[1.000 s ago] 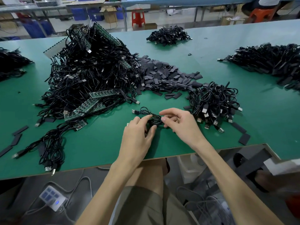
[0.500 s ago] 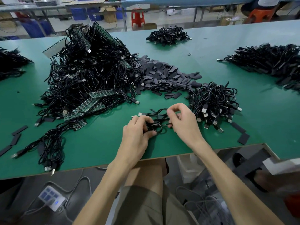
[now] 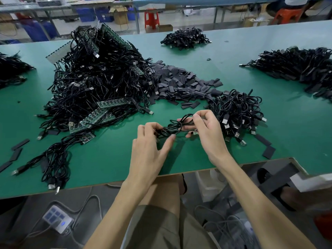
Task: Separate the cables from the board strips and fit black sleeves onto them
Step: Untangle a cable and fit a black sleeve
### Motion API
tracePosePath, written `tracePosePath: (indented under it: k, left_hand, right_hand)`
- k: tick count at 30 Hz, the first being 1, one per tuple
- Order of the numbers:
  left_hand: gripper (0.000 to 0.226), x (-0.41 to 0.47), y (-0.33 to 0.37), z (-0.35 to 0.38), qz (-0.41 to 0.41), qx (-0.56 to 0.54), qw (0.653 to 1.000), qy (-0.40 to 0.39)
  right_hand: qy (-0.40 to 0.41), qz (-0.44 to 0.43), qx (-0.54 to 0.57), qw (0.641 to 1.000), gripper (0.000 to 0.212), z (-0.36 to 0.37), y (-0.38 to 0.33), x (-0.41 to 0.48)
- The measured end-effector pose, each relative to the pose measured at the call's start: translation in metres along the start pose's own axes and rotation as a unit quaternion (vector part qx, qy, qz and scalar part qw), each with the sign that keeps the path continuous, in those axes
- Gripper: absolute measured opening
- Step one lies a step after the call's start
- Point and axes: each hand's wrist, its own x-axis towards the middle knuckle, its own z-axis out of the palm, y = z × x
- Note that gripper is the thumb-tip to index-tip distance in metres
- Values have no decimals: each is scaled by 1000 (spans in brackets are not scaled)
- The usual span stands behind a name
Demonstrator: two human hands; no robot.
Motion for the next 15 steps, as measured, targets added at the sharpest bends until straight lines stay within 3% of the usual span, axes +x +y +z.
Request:
tracePosePath:
  k: [4, 7, 15]
  left_hand:
    - [23, 3, 3, -6, -57, -58, 997, 5]
    - [11, 8, -1, -11, -96, -120, 988, 14]
    - [27, 21, -19, -19, -85, 1, 996, 18]
  right_hand:
    - [-9, -25, 8, 1000, 8, -2, -1, 1]
    - [-1, -14, 87, 996, 9, -6, -2, 1]
    - [3, -9, 125, 992, 9, -6, -1, 3]
